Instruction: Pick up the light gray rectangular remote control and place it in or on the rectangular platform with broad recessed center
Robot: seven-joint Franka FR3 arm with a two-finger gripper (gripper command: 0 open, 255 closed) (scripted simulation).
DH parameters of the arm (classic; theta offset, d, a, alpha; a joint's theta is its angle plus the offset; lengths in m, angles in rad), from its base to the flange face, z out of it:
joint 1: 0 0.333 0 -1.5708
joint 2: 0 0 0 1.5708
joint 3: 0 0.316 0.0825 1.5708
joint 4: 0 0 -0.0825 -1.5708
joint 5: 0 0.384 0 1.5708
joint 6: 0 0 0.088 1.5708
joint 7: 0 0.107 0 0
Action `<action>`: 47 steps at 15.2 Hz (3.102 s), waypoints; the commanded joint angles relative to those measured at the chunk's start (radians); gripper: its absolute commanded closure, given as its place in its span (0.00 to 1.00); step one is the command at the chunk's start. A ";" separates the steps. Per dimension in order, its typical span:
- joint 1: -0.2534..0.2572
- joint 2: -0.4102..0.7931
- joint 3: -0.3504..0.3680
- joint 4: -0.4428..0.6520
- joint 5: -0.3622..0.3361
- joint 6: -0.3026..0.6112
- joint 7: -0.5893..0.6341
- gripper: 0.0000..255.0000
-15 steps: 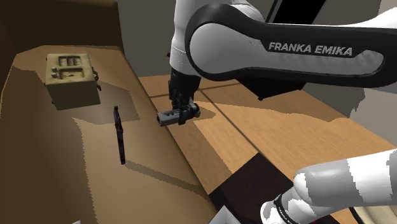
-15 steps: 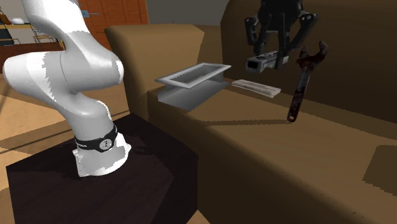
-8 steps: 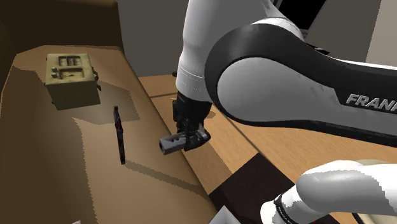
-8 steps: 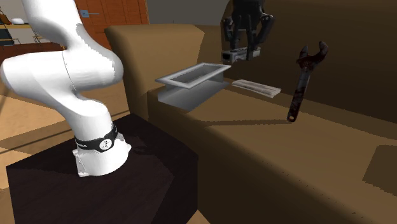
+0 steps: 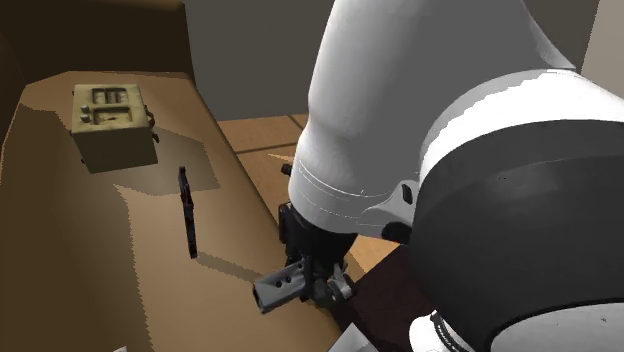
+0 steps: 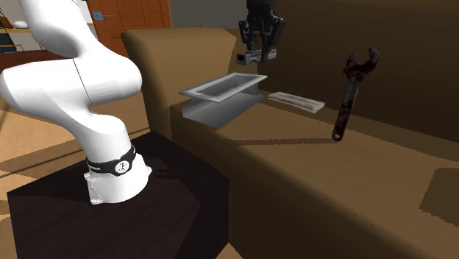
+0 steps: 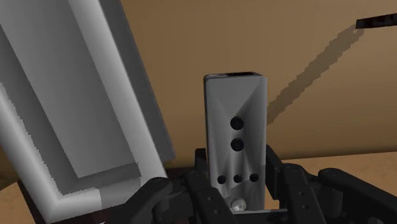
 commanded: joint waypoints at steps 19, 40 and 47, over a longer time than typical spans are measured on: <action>0.184 -0.168 0.159 0.041 0.195 -0.079 0.308 1.00; 0.189 -0.186 0.227 -0.052 0.249 0.015 0.290 0.00; 0.184 -0.166 0.158 0.049 0.193 -0.085 0.312 0.00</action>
